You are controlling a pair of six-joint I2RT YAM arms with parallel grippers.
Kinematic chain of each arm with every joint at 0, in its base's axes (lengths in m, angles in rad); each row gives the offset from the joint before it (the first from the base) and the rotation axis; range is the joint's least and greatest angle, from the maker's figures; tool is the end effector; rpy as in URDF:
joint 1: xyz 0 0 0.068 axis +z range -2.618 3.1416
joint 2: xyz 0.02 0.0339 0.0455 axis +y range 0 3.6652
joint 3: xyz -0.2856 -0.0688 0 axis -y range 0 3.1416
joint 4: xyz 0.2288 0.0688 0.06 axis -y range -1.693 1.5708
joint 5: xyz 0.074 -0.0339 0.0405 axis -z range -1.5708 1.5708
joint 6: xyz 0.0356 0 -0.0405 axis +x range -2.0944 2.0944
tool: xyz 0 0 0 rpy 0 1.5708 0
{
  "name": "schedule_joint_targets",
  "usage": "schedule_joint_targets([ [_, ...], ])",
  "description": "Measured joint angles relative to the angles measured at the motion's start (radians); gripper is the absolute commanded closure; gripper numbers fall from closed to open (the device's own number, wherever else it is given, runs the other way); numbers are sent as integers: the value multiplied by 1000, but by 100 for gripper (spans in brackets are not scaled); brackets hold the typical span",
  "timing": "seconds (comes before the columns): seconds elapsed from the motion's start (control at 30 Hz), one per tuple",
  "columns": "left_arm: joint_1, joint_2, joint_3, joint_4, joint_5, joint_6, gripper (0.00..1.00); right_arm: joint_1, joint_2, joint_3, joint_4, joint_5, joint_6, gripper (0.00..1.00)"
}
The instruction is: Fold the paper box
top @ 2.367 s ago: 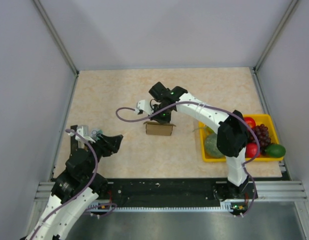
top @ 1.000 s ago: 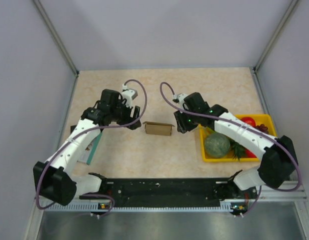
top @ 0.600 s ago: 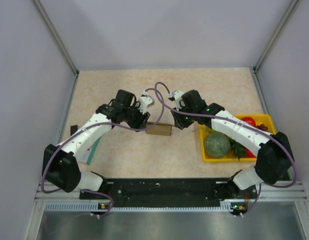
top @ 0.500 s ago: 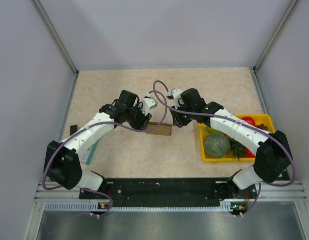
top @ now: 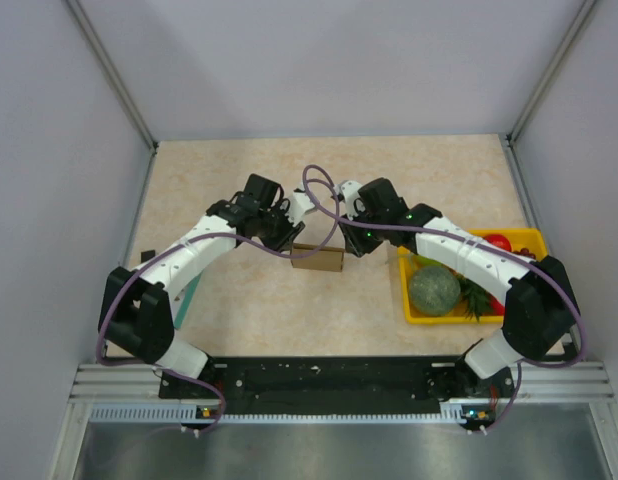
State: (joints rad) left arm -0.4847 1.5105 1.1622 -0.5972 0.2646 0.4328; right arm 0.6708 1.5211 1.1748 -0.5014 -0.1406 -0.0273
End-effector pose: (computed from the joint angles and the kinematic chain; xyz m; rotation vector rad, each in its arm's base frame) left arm 0.2627 -0.1488 0.2890 1.2044 2.1955 -0.3538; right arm 0.2426 0.1989 0.2956 -0.9028 2.2889 0.4585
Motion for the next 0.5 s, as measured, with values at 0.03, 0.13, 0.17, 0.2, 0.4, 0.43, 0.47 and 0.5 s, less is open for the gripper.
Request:
schedule_joint_targets([
  [0.03,1,0,2,0,1,4,61,0,1,0,0,0,0,69],
  [0.13,4,3,4,-1,8,19,62,0,6,0,0,0,0,69],
  [0.17,5,7,5,0,9,23,63,0,8,0,0,0,0,69],
  [0.2,6,11,5,0,11,26,63,0,10,0,0,0,0,69],
  [0.4,29,26,5,0,51,39,69,0,12,0,0,-1,0,69],
  [0.43,32,26,5,0,56,39,69,0,12,0,0,-1,0,69],
  [0.47,35,26,5,-1,59,40,71,0,12,0,0,-1,0,69],
  [0.5,37,26,5,-1,60,40,72,0,12,0,0,-1,0,69],
])
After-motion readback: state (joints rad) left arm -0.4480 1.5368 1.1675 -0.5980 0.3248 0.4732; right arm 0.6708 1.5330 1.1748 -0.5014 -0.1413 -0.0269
